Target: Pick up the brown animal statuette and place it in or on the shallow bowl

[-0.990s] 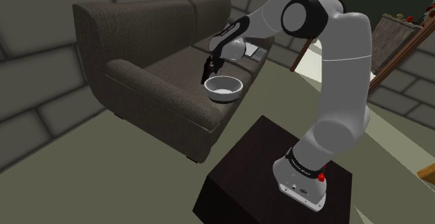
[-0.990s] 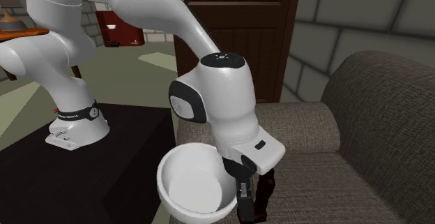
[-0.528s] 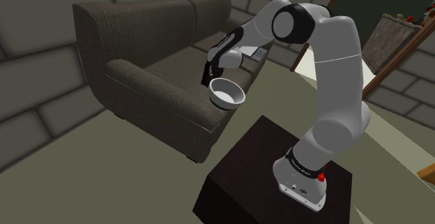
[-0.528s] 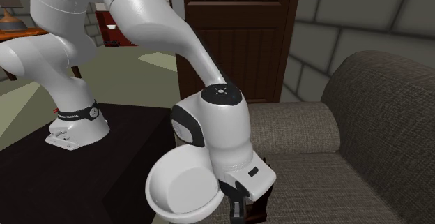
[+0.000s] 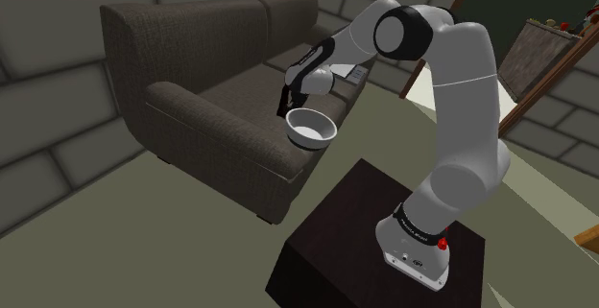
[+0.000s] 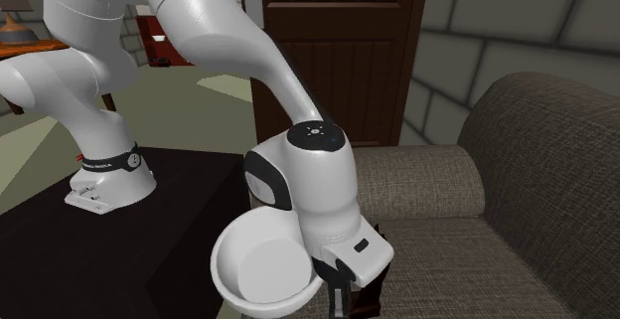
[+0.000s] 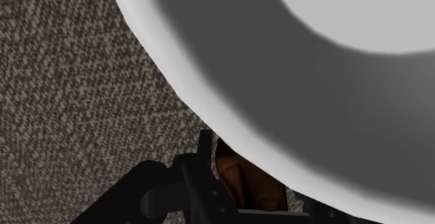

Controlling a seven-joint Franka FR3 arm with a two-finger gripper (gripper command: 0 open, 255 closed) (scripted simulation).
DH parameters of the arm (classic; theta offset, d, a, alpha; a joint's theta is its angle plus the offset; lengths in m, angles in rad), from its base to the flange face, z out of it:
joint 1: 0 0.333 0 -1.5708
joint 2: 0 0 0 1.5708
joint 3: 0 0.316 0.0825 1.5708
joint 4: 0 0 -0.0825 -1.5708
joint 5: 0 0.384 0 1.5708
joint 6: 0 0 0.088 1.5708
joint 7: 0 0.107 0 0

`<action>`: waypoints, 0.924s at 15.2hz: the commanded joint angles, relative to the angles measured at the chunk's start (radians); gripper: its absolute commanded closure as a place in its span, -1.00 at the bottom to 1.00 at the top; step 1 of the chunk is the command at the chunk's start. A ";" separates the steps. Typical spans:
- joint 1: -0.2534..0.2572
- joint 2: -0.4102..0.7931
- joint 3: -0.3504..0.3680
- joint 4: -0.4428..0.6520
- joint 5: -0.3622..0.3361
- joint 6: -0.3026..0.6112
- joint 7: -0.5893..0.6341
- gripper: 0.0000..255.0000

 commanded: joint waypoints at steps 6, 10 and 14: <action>0.000 -0.001 0.000 -0.002 0.000 0.000 0.000 1.00; 0.005 -0.023 -0.007 -0.008 -0.006 -0.016 0.005 1.00; 0.016 -0.067 -0.021 -0.020 -0.018 -0.048 0.016 1.00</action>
